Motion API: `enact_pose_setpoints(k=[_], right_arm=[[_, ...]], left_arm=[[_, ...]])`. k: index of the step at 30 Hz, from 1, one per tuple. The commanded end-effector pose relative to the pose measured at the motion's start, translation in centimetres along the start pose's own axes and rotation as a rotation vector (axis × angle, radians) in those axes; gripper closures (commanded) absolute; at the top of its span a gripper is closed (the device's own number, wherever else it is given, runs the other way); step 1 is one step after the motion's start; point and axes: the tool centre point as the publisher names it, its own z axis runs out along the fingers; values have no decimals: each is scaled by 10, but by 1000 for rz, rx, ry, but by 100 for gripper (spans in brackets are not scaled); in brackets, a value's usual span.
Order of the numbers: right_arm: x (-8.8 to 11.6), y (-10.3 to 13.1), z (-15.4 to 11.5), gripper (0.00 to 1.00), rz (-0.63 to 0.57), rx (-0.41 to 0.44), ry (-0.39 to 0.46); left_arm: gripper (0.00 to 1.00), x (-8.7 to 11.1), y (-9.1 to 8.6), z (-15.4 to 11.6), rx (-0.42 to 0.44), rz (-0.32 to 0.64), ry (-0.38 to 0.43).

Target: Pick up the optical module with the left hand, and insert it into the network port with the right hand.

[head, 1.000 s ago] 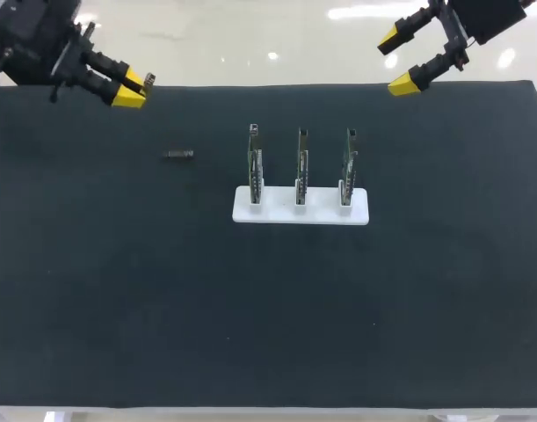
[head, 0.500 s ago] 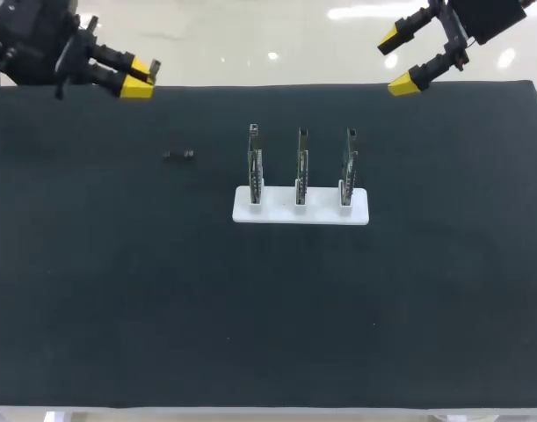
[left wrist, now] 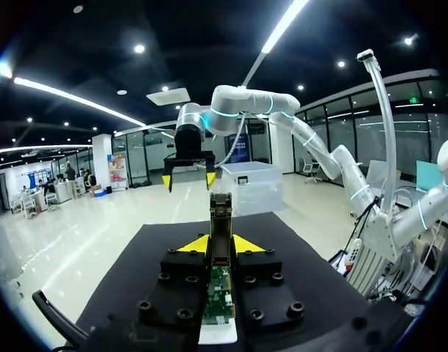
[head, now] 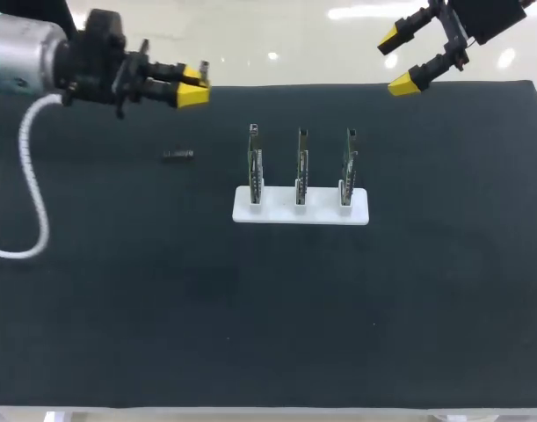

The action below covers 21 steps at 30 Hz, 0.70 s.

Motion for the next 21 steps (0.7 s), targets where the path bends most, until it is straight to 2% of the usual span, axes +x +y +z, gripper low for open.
enact_pose_setpoints(k=[1,8,21], right_arm=[[0,1,0,0,-1,2,-1],[0,1,0,0,-1,2,-1],[0,1,0,0,-1,2,-1]], left_arm=[[100,3,4,27,-9,-7,-30],[100,9,2,55,-24,-13,-51],[100,15,-3,74,-27,-18,-61]])
